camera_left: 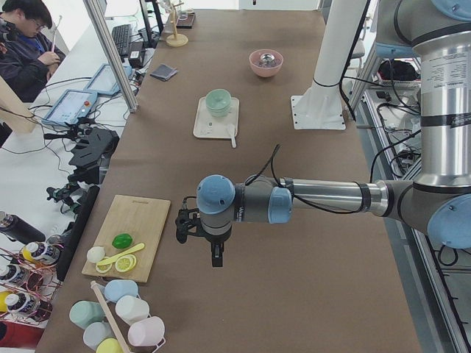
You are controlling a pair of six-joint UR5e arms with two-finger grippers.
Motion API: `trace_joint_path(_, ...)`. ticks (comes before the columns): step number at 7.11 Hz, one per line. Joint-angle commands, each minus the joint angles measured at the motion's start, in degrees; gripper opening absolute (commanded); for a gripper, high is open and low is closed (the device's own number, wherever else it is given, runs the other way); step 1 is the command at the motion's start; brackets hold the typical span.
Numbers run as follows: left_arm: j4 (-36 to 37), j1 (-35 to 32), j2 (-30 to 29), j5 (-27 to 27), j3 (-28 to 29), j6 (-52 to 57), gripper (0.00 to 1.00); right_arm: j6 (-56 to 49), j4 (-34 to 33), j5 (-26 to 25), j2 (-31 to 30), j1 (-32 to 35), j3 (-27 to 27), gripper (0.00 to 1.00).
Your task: Stack green bowls together
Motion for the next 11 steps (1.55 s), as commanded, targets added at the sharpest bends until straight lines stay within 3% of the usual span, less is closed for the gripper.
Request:
trace_joint_path(1,-1.06,-0.09,0.33,0.15,0.30,-0.08,0.98,-0.02,0.00,0.00,0.04,0.00,-0.24,1.00)
trace_joint_path(11,-1.06,-0.09,1.20,0.15,0.21,-0.17,0.98,-0.11,0.00,1.93,-0.05,0.00,-0.67,1.00)
